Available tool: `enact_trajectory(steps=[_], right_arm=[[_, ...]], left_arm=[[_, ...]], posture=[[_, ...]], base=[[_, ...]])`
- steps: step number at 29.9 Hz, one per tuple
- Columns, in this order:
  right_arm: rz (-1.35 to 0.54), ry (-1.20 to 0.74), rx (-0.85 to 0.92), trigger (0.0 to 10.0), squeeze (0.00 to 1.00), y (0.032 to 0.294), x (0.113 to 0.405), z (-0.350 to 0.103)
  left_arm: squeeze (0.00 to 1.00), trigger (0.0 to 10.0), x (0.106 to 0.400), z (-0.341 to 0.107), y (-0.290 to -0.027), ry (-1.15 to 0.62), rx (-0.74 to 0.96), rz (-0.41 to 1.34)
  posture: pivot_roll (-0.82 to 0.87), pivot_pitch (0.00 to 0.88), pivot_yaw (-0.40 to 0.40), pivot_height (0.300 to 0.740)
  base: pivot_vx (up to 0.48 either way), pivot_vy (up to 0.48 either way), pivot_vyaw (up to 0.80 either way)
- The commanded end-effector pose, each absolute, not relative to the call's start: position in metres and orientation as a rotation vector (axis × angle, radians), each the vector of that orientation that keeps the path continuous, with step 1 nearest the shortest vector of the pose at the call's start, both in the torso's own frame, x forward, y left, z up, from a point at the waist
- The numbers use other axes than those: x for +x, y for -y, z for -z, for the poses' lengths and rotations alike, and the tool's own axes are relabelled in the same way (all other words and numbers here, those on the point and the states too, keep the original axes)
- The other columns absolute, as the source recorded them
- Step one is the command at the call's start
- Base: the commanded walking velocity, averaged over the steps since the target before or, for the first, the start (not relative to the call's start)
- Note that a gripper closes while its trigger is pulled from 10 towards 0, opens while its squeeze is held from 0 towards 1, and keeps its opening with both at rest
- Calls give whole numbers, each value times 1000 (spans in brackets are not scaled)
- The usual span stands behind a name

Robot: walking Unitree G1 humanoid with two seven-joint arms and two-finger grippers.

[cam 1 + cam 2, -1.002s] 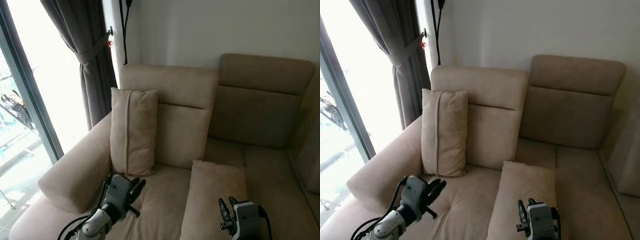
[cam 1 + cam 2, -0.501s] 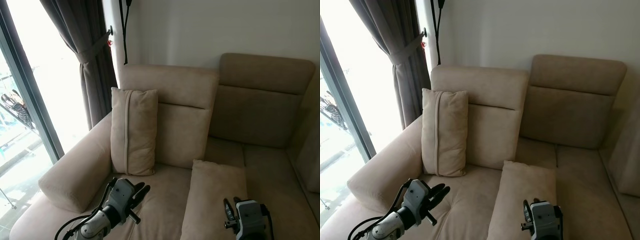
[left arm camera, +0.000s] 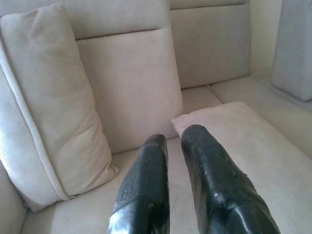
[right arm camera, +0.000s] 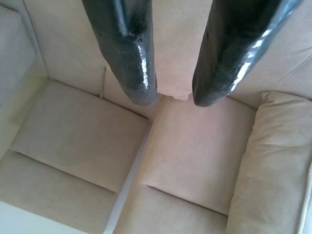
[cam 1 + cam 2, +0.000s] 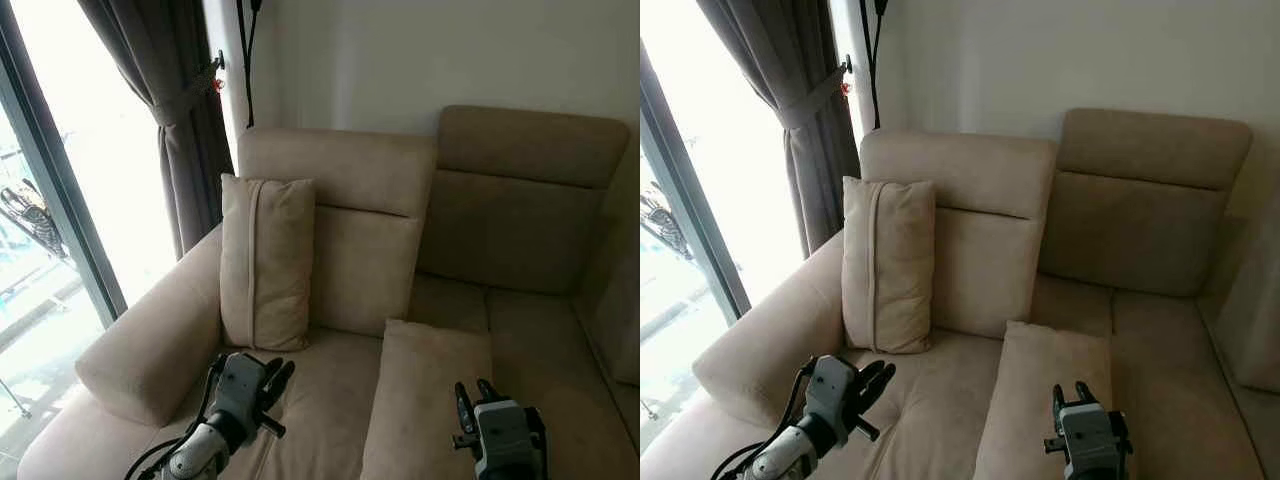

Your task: Move the pillow to the sofa from floor

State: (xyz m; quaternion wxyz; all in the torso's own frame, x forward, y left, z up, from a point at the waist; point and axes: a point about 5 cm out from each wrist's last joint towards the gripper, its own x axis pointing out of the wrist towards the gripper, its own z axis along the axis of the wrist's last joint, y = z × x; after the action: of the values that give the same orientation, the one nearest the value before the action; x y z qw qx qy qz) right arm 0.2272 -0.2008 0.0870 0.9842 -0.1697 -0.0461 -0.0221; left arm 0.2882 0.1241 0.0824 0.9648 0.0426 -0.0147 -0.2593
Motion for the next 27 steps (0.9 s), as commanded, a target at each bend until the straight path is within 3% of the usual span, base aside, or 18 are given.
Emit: enact_trajectory(steps=[1,27], right_arm=[[42,97,-341,10000,0,199,228,-85],[54,119,-348,10000,0,196,232,-82]], left_arm=[[0,10000,287,-77,-126,-1,80,523],[0,10000,291,-79,-125,4,91,536]], posture=[[93,0,28,740],[93,0,30,740]], base=[[0,0,0],[0,0,0]])
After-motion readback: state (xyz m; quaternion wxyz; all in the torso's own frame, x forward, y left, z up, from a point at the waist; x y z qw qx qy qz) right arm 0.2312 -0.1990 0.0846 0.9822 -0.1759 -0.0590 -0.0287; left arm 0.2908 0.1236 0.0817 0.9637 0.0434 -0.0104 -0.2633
